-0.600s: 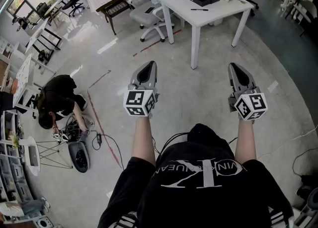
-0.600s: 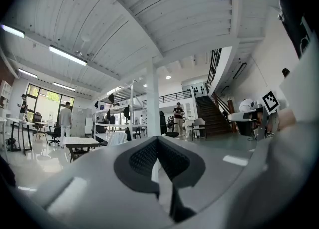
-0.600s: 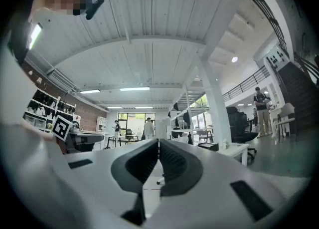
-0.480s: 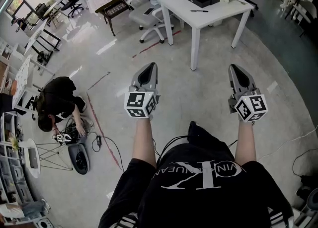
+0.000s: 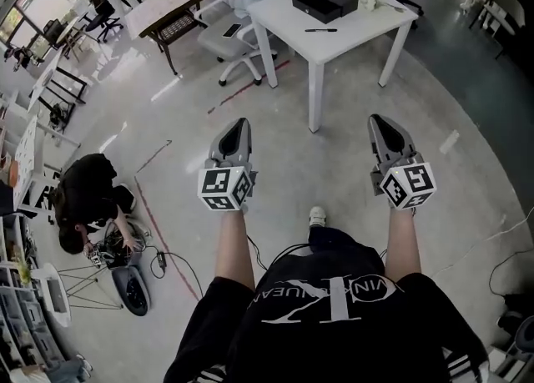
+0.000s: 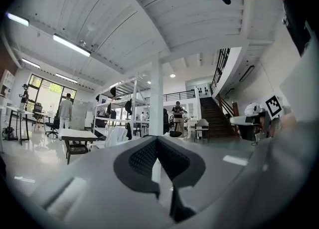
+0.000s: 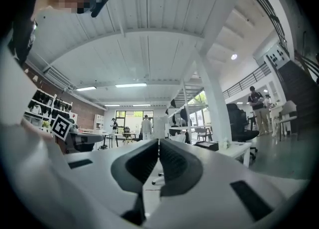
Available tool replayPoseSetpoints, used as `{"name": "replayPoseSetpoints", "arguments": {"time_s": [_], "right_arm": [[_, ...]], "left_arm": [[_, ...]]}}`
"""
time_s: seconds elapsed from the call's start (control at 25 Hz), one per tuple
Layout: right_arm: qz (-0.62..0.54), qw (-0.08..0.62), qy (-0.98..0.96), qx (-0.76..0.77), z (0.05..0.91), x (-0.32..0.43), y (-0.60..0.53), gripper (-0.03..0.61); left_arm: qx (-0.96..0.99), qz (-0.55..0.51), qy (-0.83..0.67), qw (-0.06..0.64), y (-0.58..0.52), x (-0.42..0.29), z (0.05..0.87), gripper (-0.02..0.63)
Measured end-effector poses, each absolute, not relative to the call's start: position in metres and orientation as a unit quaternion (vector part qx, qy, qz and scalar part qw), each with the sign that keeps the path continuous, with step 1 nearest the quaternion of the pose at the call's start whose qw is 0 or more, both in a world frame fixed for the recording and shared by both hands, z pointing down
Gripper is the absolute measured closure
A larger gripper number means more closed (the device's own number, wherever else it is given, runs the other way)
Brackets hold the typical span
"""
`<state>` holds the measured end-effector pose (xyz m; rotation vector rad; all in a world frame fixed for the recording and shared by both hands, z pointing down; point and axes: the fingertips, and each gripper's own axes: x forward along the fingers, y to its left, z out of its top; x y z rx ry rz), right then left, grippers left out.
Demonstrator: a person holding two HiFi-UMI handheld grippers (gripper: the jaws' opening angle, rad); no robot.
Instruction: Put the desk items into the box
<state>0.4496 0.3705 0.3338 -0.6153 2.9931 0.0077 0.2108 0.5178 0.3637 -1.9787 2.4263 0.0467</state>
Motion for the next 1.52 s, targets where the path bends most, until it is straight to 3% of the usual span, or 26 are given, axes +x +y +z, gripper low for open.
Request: {"name": "replayPoseSetpoints", "arguments": {"time_s": [1.04,1.52], "right_arm": [[0.011,0.016,0.984,-0.174,0.348,0.293,0.192,0.558],[0.002,0.014,0.977,-0.213,0.346,0.184,0.122,0.558]], "left_arm": [[-0.637,0.026,0.770,-0.005,0.331,0.084,0.377,0.609],[-0.691,0.011,0.723,0.012,0.227,-0.027,0.360,0.609]]}}
